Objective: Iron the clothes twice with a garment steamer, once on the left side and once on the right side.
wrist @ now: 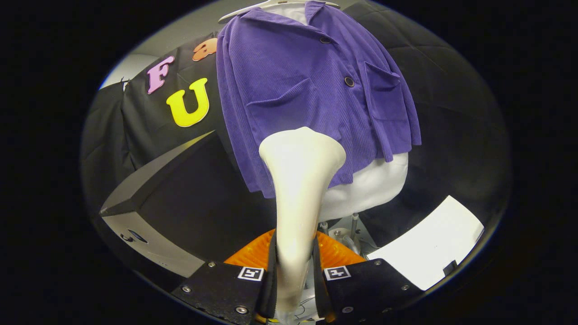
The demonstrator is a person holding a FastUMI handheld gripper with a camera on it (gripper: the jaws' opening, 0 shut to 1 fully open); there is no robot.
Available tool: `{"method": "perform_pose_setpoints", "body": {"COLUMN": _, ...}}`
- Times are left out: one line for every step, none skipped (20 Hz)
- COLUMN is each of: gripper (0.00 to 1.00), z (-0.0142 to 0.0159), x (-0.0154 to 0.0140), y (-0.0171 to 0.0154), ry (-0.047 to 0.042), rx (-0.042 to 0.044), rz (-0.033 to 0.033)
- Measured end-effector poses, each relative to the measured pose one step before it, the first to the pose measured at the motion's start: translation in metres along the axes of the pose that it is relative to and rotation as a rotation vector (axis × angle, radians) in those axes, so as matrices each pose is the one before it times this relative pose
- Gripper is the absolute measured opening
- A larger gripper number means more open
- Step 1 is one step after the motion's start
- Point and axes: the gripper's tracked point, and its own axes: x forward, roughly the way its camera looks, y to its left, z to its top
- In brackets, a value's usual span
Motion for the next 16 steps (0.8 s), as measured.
{"method": "perform_pose_setpoints", "body": {"gripper": 0.34, "z": -0.00333, "x": -0.00491, "y": -0.00050, "ry": 0.00150, "rx": 0.00453, "rz": -0.00126}}
{"method": "perform_pose_setpoints", "body": {"gripper": 0.34, "z": -0.00281, "x": -0.00668, "y": 0.00026, "ry": -0.00270, "rx": 0.00273, "rz": 0.00169}}
{"method": "perform_pose_setpoints", "body": {"gripper": 0.34, "z": -0.00024, "x": -0.00760, "y": 0.00067, "ry": -0.00323, "rx": -0.00004, "rz": 0.00524}}
{"method": "perform_pose_setpoints", "body": {"gripper": 0.34, "z": 0.00000, "x": -0.00872, "y": 0.00101, "ry": -0.00727, "rx": -0.00098, "rz": 0.00612}}
{"method": "perform_pose_setpoints", "body": {"gripper": 0.34, "z": 0.00383, "x": -0.00954, "y": 0.00055, "ry": -0.01272, "rx": -0.00027, "rz": 0.00470}}
{"method": "perform_pose_setpoints", "body": {"gripper": 0.34, "z": 0.00709, "x": -0.00963, "y": 0.00116, "ry": -0.01783, "rx": -0.00092, "rz": 0.00516}}
{"method": "perform_pose_setpoints", "body": {"gripper": 0.34, "z": 0.00918, "x": -0.01007, "y": 0.00183, "ry": -0.02050, "rx": -0.00144, "rz": 0.00490}}
{"method": "perform_pose_setpoints", "body": {"gripper": 0.34, "z": 0.00895, "x": -0.01144, "y": -0.00029, "ry": -0.02461, "rx": -0.00230, "rz": 0.00649}}
{"method": "perform_pose_setpoints", "body": {"gripper": 0.34, "z": 0.01226, "x": -0.01054, "y": 0.00330, "ry": -0.02390, "rx": -0.00133, "rz": 0.00979}}
{"method": "perform_pose_setpoints", "body": {"gripper": 0.34, "z": 0.01344, "x": -0.01038, "y": 0.00366, "ry": -0.02763, "rx": -0.00224, "rz": 0.01480}}
{"method": "perform_pose_setpoints", "body": {"gripper": 0.34, "z": 0.01507, "x": -0.00861, "y": 0.00386, "ry": -0.02620, "rx": -0.00345, "rz": 0.00991}}
{"method": "perform_pose_setpoints", "body": {"gripper": 0.34, "z": 0.01354, "x": -0.00735, "y": 0.00246, "ry": -0.02496, "rx": -0.00317, "rz": 0.00514}}
{"method": "perform_pose_setpoints", "body": {"gripper": 0.34, "z": 0.01745, "x": -0.00574, "y": 0.00404, "ry": -0.02881, "rx": -0.00311, "rz": 0.00610}}
{"method": "perform_pose_setpoints", "body": {"gripper": 0.34, "z": 0.01636, "x": -0.00553, "y": 0.00292, "ry": -0.02707, "rx": -0.00618, "rz": 0.00727}}
{"method": "perform_pose_setpoints", "body": {"gripper": 0.34, "z": 0.01603, "x": -0.00422, "y": 0.00380, "ry": -0.02677, "rx": -0.01094, "rz": 0.00600}}
{"method": "perform_pose_setpoints", "body": {"gripper": 0.34, "z": 0.01661, "x": -0.00343, "y": 0.00194, "ry": -0.02597, "rx": -0.01202, "rz": 0.00500}}
